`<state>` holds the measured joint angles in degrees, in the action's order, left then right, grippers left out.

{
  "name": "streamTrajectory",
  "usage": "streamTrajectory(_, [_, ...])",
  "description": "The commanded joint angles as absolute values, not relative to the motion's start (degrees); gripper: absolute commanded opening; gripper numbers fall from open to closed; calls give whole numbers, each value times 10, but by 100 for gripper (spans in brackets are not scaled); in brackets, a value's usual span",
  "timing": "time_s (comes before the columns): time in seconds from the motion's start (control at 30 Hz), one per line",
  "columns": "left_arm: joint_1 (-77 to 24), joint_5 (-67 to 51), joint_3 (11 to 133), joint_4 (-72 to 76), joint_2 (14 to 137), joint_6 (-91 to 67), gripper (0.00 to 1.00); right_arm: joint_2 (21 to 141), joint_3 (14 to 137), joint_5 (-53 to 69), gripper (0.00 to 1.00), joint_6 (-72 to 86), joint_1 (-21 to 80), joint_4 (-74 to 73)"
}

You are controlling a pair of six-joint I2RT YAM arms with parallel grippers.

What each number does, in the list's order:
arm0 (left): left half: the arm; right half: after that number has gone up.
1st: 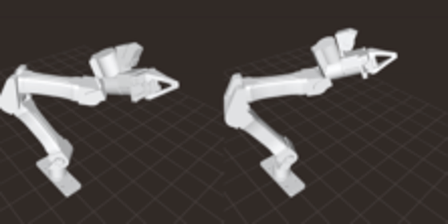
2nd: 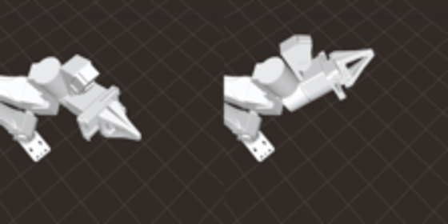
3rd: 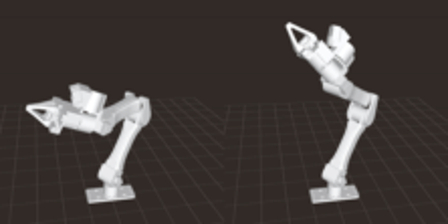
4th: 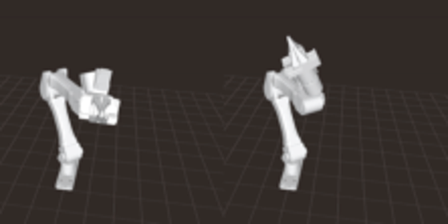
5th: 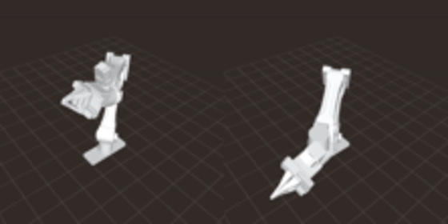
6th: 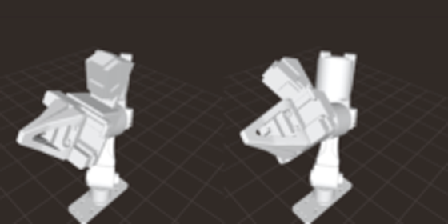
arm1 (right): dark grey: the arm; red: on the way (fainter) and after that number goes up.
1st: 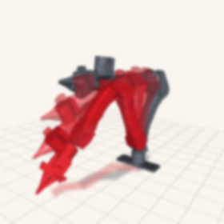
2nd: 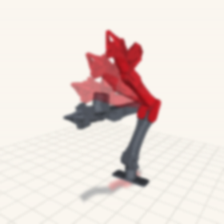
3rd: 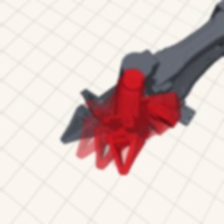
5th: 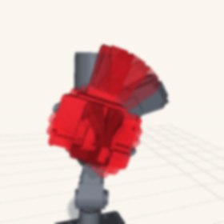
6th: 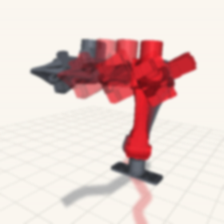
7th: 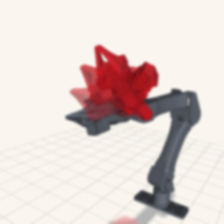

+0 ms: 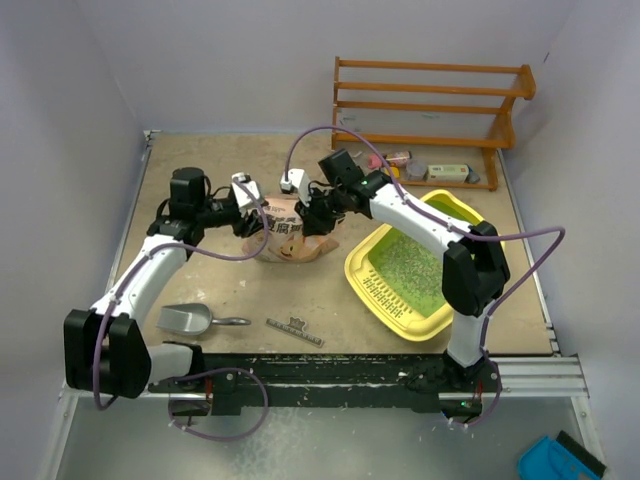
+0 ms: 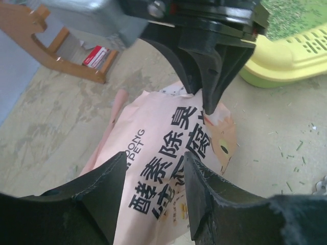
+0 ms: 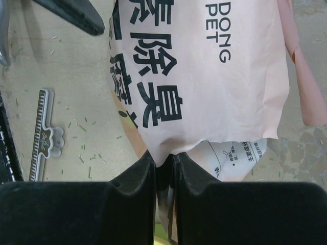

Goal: Fill the litter box with clean litter

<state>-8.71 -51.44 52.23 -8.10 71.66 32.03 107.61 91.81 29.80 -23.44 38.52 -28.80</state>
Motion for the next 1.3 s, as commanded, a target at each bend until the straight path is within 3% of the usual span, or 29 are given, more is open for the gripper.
streamTrajectory(0.0, [-89,-621,545,-103,753,438,52,1044,917,328,18,-218,378,-292])
streamTrajectory(0.43, [-106,-616,595,-200,841,538,47,1051,927,329,18,-216,374,-306])
streamTrajectory(0.47, [-108,-606,598,-207,845,541,41,1052,929,327,18,-217,374,-311])
streamTrajectory(0.5, [-109,-593,601,-210,848,540,26,1051,929,323,18,-217,374,-312])
streamTrajectory(0.53, [-111,-570,606,-208,853,534,2,1051,928,318,18,-218,373,-312])
streamTrajectory(0.57, [-112,-544,614,-207,856,513,0,1051,927,311,18,-217,372,-314])
streamTrajectory(0.97, [-114,-471,619,-166,799,434,0,1045,874,140,27,-188,357,-260])
streamTrajectory(1.03, [-114,-468,618,-164,799,428,0,1059,886,111,21,-193,355,-279])
streamTrajectory(1.13, [-114,-472,613,-162,798,435,0,1066,896,112,0,-192,348,-303])
streamTrajectory(1.2, [-114,-487,605,-151,795,443,0,1053,887,132,0,-193,348,-301])
streamTrajectory(1.27, [-114,-502,599,-145,792,453,15,1037,869,151,0,-184,347,-274])
